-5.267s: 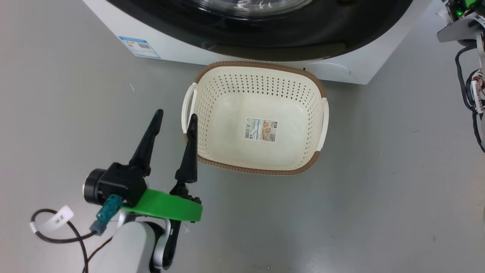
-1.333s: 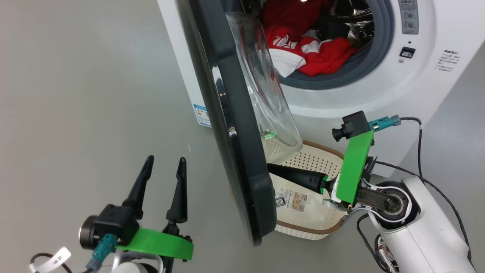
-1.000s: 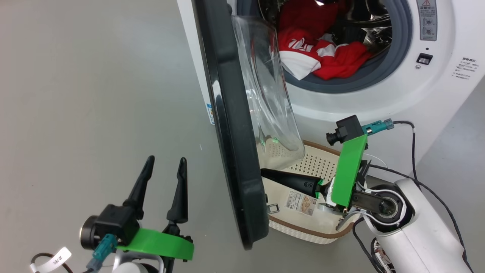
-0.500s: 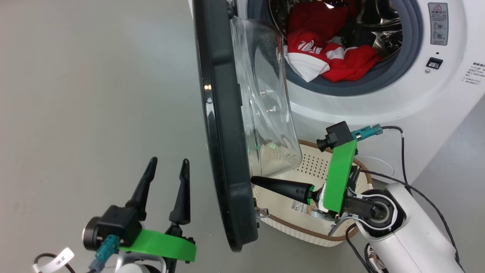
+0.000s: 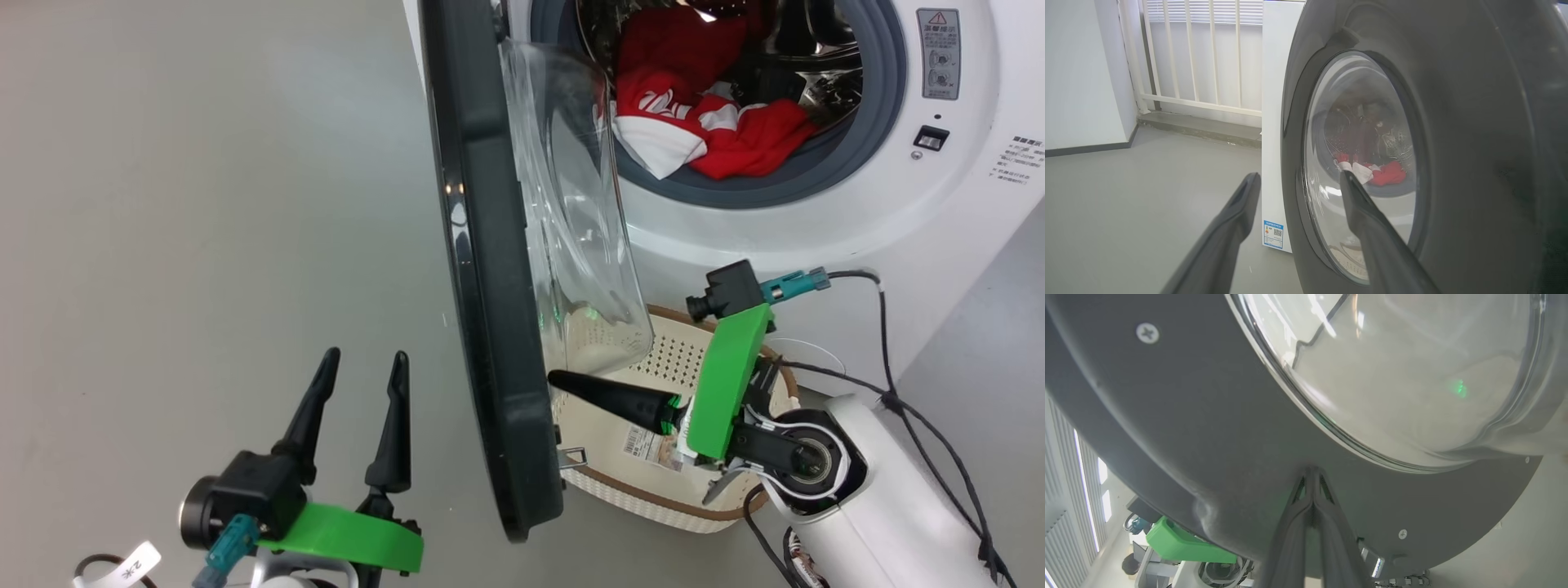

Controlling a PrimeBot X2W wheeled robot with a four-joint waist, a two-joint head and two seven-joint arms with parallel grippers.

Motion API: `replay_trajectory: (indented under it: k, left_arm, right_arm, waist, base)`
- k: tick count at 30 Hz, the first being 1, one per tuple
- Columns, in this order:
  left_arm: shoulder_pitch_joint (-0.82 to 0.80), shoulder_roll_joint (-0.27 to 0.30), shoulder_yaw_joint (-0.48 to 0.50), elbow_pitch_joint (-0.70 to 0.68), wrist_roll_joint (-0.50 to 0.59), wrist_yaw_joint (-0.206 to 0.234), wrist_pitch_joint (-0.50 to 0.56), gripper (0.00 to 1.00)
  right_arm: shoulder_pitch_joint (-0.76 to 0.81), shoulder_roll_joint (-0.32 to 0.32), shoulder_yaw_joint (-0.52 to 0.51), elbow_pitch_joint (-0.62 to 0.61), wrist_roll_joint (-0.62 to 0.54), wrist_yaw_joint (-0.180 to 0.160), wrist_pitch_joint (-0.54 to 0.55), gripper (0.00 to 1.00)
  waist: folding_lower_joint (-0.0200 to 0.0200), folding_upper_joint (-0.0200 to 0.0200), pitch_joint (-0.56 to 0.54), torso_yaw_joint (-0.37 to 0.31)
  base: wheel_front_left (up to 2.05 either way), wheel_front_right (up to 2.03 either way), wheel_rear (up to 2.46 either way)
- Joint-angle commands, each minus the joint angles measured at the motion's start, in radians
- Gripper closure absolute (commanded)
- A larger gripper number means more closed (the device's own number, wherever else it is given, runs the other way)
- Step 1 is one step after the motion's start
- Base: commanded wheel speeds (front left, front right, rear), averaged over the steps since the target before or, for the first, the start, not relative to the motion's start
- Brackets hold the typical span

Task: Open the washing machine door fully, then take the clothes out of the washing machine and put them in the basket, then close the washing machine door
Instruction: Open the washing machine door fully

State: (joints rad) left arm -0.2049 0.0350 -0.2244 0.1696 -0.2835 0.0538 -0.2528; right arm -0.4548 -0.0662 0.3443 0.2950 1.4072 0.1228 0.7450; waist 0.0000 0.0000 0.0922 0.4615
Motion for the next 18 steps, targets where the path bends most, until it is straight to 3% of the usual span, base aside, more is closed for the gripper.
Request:
replay_trajectory:
  k: [1, 3, 4, 18]
  left_arm:
    - [-0.007, 0.015, 0.032, -0.029, -0.011, 0.007, -0.009, 0.0]
    - [-0.005, 0.015, 0.033, -0.028, -0.012, 0.005, -0.009, 0.0]
    - [-0.005, 0.015, 0.033, -0.027, -0.012, 0.004, -0.009, 0.0]
    - [0.022, 0.015, 0.063, -0.043, -0.01, 0.001, -0.009, 0.0]
  right_arm:
    - [-0.023, 0.016, 0.001, -0.033, -0.052, 0.008, -0.033, 0.64]
    - [-0.018, 0.016, -0.01, -0.046, -0.107, 0.008, -0.06, 0.04]
    - [-0.012, 0.016, -0.018, -0.052, -0.129, 0.008, -0.074, 0.0]
    - [0.108, 0.016, -0.06, -0.194, -0.46, 0.008, -0.355, 0.0]
  waist:
    - [0.0, 0.0, -0.001, -0.001]
    - [0.0, 0.0, -0.003, -0.001]
    - [0.0, 0.0, -0.003, -0.001]
    - [0.0, 0.0, -0.005, -0.02]
  base:
    - [0.0, 0.0, 0.0]
    - [0.0, 0.0, 0.0]
    - [0.0, 0.0, 0.0]
    - [0.0, 0.0, 0.0]
